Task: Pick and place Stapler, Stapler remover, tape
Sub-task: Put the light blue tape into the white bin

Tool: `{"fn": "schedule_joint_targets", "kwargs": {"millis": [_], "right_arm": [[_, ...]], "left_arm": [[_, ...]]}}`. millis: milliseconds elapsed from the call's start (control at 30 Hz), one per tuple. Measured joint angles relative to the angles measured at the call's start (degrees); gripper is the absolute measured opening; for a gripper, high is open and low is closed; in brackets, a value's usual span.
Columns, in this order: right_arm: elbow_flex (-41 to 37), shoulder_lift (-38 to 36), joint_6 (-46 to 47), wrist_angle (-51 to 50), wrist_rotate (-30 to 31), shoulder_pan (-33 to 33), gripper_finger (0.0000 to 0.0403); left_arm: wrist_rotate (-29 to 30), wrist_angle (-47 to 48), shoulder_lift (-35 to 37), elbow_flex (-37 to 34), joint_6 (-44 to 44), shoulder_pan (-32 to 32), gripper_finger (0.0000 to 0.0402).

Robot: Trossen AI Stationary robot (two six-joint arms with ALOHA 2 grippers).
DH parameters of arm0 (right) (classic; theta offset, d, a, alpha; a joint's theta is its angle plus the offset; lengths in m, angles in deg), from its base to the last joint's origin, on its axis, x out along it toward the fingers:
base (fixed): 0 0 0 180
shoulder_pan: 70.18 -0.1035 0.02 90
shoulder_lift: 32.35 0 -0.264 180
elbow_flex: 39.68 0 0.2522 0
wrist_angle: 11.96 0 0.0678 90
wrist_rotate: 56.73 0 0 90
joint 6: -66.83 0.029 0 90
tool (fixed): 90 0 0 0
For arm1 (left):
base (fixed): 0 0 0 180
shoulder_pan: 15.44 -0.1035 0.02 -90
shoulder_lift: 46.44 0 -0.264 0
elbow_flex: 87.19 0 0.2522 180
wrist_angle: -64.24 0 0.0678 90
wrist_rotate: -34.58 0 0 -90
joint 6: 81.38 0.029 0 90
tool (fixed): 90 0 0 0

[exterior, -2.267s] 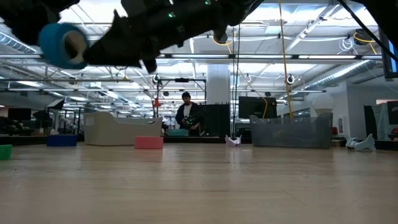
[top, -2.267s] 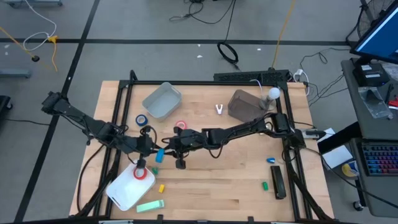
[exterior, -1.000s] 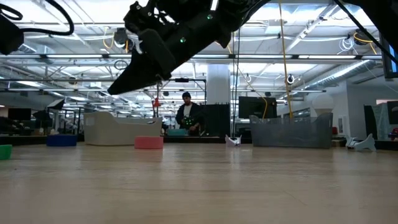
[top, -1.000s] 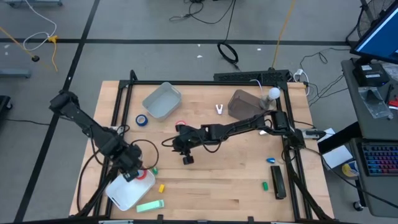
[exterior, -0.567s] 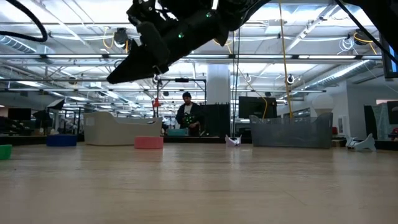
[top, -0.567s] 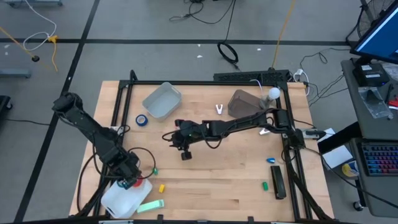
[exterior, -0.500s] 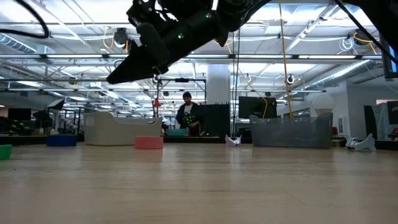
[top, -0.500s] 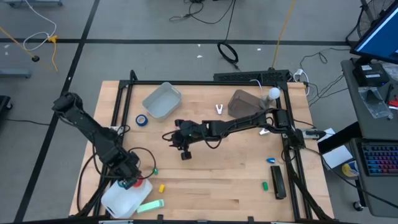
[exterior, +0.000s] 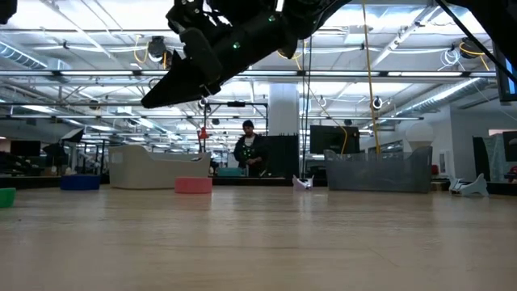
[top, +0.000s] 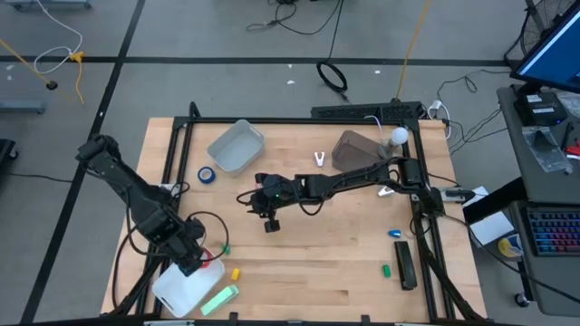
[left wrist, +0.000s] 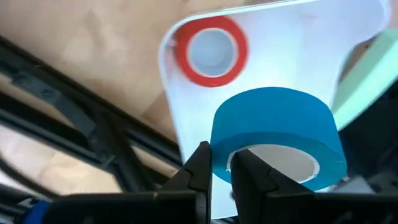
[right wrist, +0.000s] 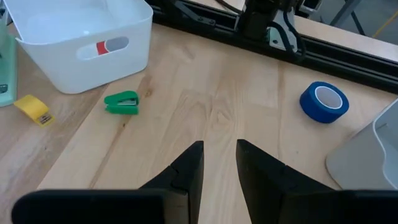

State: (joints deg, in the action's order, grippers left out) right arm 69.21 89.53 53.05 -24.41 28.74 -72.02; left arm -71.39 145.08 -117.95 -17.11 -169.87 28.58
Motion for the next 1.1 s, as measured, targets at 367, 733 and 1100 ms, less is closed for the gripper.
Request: {"fn": "schedule_joint_targets", "kwargs": {"millis": [367, 733, 1100], "right_arm": [[-2.48, -0.21, -0.36, 0.57, 0.0, 0.0, 0.0089], [-2.93, -2.56, -0.69, 0.84, 0.0, -0.43, 0.0089], [-3.06, -4.28, -2.12, -0.65, 0.09, -0.52, 0.0089]], "left_arm": [[-9.18, -3.07, -11.0, -0.29, -2.41, 2.28, 0.0035], [-9.85, -2.68, -18.39, -0.31, 0.29, 2.62, 0.0037], [-12.5, -2.55, -19.95, -0.34, 2.78, 4.09, 0.0041]]}}
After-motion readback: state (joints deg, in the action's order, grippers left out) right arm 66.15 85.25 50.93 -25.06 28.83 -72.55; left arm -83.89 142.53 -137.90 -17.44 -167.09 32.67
